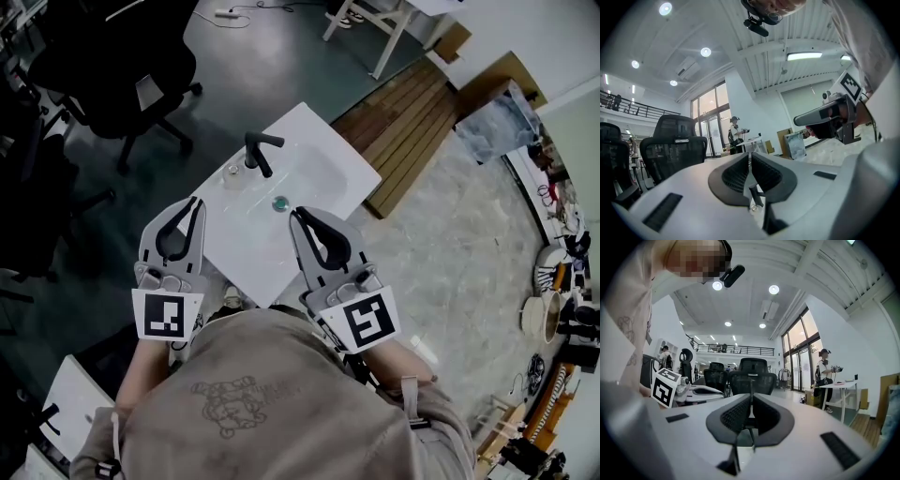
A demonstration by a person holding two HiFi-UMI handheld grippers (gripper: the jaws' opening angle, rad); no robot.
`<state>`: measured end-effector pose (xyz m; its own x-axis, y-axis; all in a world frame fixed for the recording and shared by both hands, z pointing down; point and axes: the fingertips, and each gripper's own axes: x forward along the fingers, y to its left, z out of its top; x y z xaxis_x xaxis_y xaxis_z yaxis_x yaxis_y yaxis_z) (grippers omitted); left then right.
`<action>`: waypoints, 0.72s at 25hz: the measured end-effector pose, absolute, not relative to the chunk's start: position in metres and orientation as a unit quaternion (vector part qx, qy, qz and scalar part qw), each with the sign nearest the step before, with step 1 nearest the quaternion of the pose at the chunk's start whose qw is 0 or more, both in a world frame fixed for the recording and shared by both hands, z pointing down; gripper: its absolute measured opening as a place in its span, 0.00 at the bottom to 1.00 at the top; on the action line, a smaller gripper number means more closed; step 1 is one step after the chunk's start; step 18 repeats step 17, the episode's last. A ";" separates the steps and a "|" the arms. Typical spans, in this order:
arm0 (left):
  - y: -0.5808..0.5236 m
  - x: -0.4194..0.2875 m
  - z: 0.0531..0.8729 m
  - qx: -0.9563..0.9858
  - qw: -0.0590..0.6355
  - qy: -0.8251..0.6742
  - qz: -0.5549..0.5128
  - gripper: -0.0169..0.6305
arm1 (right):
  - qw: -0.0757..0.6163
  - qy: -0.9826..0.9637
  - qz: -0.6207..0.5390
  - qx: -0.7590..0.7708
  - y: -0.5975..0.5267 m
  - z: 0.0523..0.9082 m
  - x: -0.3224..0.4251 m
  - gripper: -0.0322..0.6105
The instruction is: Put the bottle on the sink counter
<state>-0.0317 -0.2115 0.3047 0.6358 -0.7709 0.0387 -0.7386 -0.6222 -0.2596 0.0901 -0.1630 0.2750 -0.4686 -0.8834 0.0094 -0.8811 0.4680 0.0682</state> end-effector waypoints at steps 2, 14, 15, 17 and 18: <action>-0.211 -0.030 0.305 -0.898 0.114 0.419 -0.077 0.07 | 0.019 -0.857 -0.025 0.514 -0.164 0.275 0.090 0.11; -0.210 -0.031 0.302 -0.897 0.112 0.420 -0.077 0.07 | 0.014 -0.857 -0.018 0.515 -0.165 0.276 0.089 0.11; -0.209 -0.031 0.302 -0.897 0.108 0.421 -0.078 0.08 | 0.014 -0.857 -0.018 0.515 -0.165 0.276 0.089 0.11; -0.208 -0.032 0.300 -0.898 0.103 0.421 -0.078 0.08 | 0.014 -0.857 -0.019 0.515 -0.165 0.275 0.088 0.11; -0.208 -0.032 0.300 -0.898 0.103 0.421 -0.078 0.08 | 0.014 -0.857 -0.019 0.515 -0.165 0.275 0.088 0.11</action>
